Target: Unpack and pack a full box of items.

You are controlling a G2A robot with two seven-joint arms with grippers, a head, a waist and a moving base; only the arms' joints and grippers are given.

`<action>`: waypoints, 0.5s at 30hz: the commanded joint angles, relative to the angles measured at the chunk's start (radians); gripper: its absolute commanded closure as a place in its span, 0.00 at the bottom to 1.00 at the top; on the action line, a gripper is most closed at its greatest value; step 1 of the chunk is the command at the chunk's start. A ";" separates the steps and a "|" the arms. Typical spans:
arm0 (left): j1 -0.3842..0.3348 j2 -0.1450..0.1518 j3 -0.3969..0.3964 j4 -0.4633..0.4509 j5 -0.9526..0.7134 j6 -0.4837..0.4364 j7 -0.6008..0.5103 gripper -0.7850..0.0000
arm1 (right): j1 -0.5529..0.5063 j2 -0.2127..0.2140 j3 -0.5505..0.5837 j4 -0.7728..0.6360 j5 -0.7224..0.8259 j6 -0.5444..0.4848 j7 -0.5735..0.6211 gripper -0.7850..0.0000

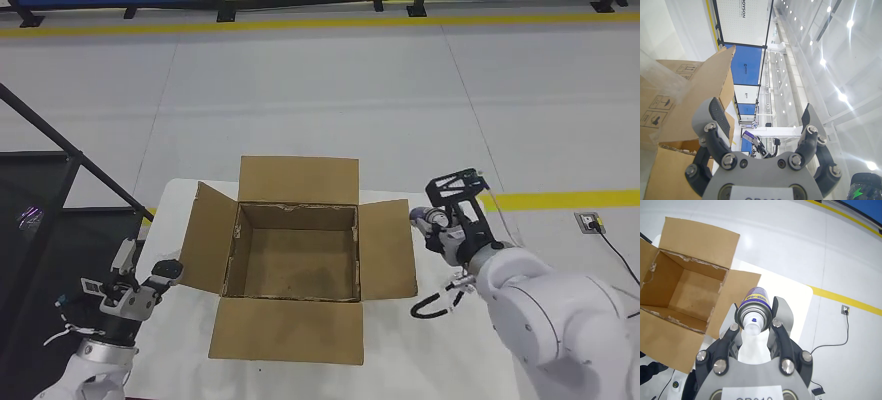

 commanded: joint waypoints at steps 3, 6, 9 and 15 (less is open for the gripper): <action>0.028 -0.002 -0.023 -0.007 -0.033 -0.025 0.012 0.00 | 0.206 -0.051 -0.208 0.174 0.050 0.047 -0.029 1.00; 0.048 -0.003 -0.043 -0.008 -0.051 -0.040 0.015 0.00 | 0.322 -0.097 -0.333 0.317 0.117 0.056 -0.063 1.00; 0.067 -0.004 -0.060 -0.010 -0.070 -0.054 0.015 0.00 | 0.415 -0.149 -0.447 0.470 0.195 0.037 -0.110 1.00; 0.077 -0.005 -0.070 -0.011 -0.081 -0.061 0.010 0.00 | 0.515 -0.255 -0.628 0.742 0.304 0.014 -0.204 1.00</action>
